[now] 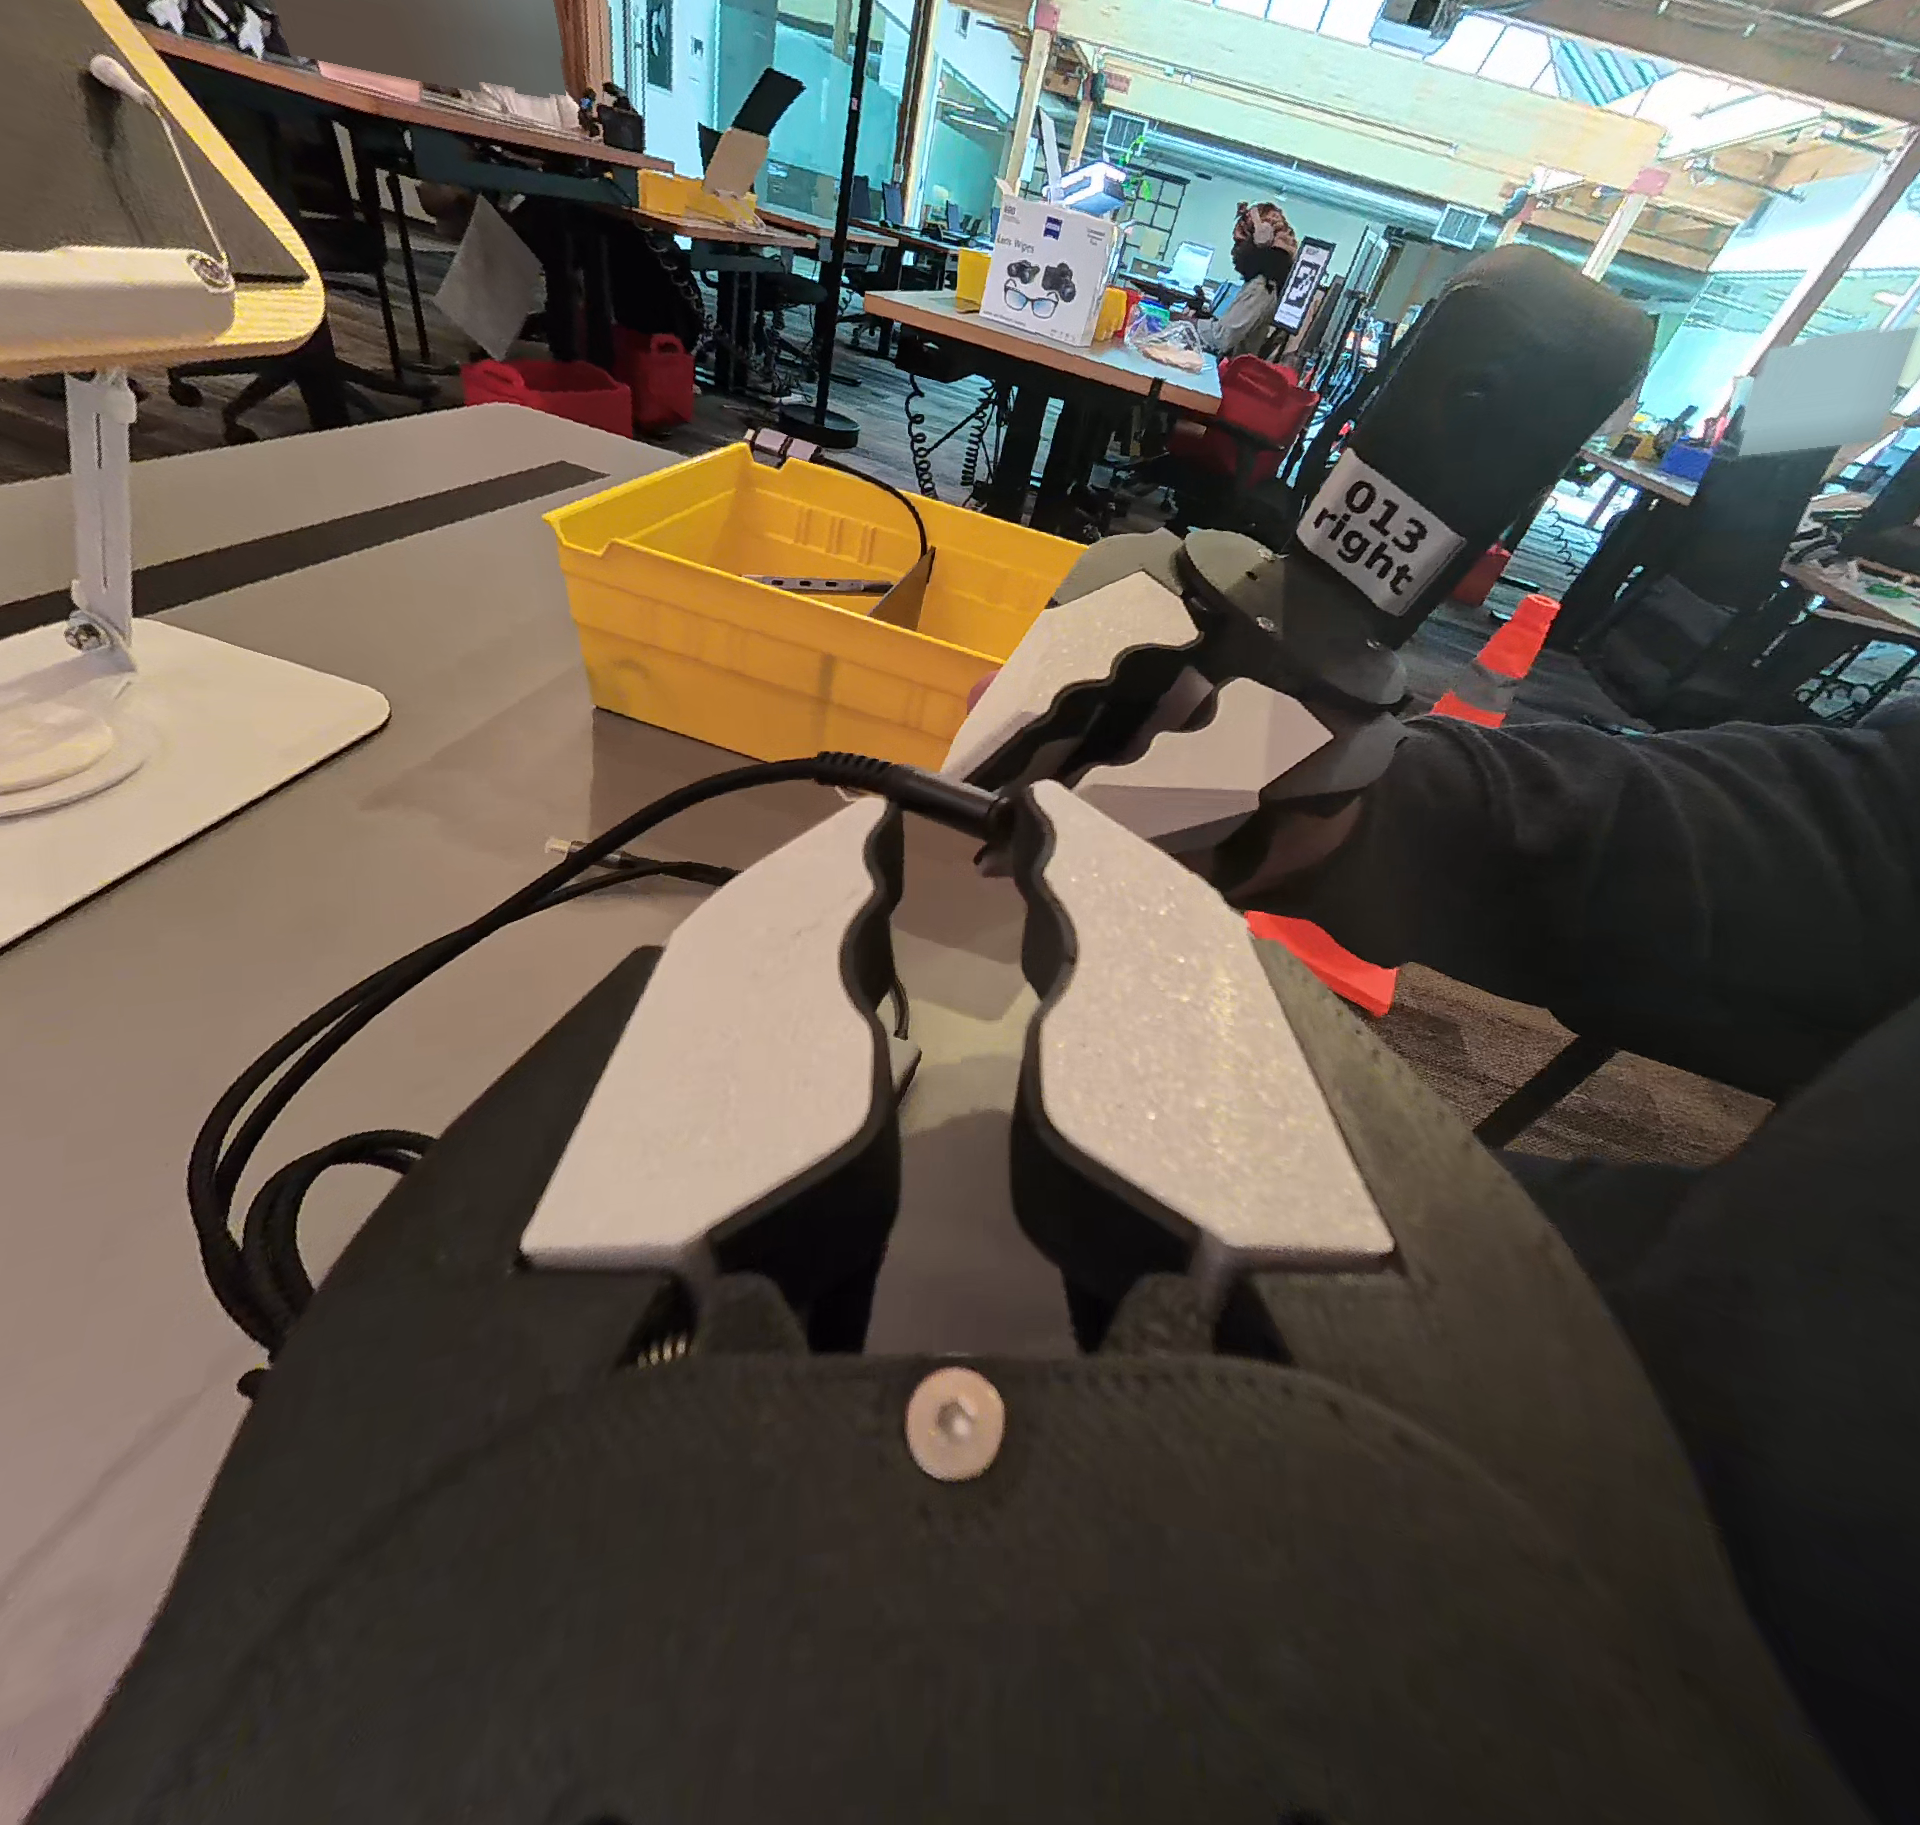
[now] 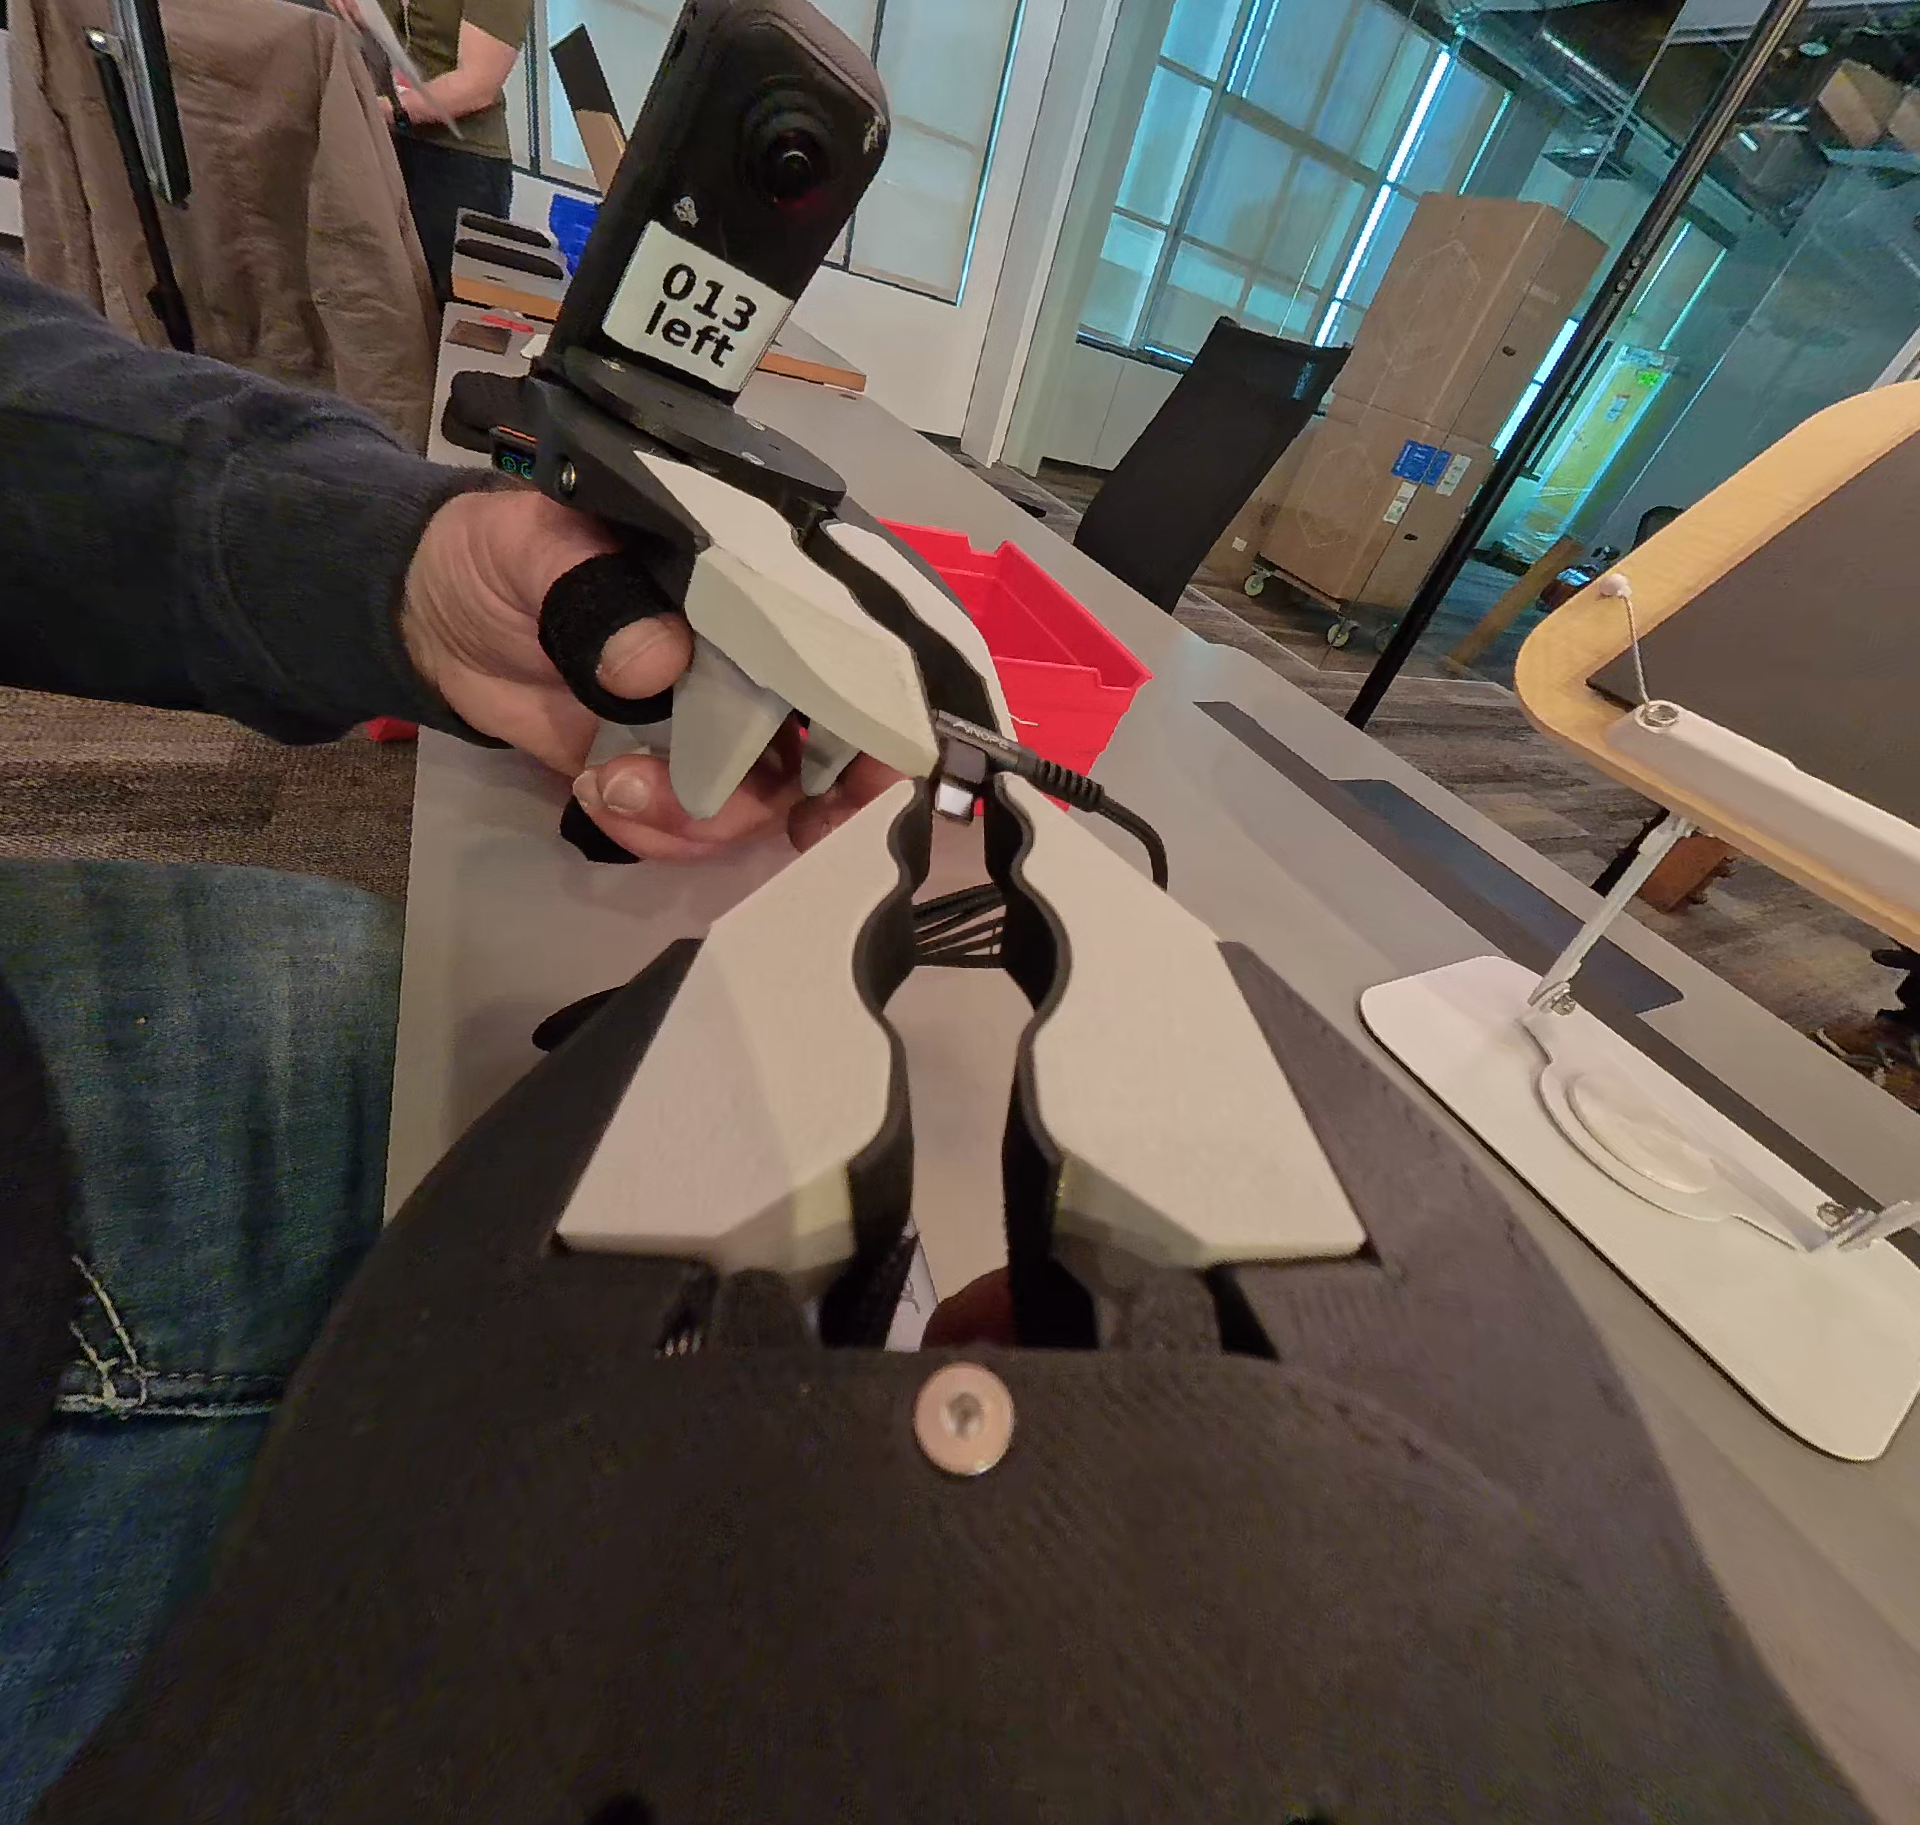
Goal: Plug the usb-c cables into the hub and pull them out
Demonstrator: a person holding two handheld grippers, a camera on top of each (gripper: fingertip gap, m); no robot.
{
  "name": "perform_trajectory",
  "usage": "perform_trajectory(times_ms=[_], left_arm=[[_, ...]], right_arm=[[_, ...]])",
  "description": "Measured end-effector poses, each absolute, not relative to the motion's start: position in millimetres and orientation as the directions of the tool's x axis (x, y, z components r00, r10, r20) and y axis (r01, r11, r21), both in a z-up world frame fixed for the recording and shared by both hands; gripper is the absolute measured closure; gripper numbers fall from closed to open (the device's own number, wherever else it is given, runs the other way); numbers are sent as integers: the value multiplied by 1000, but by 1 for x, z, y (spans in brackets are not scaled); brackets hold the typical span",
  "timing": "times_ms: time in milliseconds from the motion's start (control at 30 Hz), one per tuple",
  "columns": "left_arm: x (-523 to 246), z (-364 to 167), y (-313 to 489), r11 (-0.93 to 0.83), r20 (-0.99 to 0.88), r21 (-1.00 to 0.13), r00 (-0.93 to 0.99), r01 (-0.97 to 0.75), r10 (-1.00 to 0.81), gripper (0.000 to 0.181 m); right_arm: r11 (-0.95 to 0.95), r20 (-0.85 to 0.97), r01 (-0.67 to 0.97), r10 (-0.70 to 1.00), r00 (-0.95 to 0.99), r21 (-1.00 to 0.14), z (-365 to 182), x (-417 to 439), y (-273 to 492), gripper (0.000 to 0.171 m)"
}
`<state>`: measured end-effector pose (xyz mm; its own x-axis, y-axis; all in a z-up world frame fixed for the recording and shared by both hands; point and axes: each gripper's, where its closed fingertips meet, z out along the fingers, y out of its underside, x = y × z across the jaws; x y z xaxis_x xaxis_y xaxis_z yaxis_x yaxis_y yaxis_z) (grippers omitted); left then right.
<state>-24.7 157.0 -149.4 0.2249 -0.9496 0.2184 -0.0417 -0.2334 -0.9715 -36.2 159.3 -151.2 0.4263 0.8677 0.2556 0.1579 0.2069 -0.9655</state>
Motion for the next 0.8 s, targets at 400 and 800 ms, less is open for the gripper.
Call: perform_trajectory(times_ms=[400, 800], left_arm=[[-26, -152, 154, -160, 139, -984, 217, -82, -966, 154], [-27, -167, 158, -252, 219, -957, 214, -141, -952, 127]], right_arm=[[185, 223, 131, 887, 404, -974, -149, -33, 157, 167], [178, 218, 137, 896, 387, -974, -155, -34, 157, 169]])
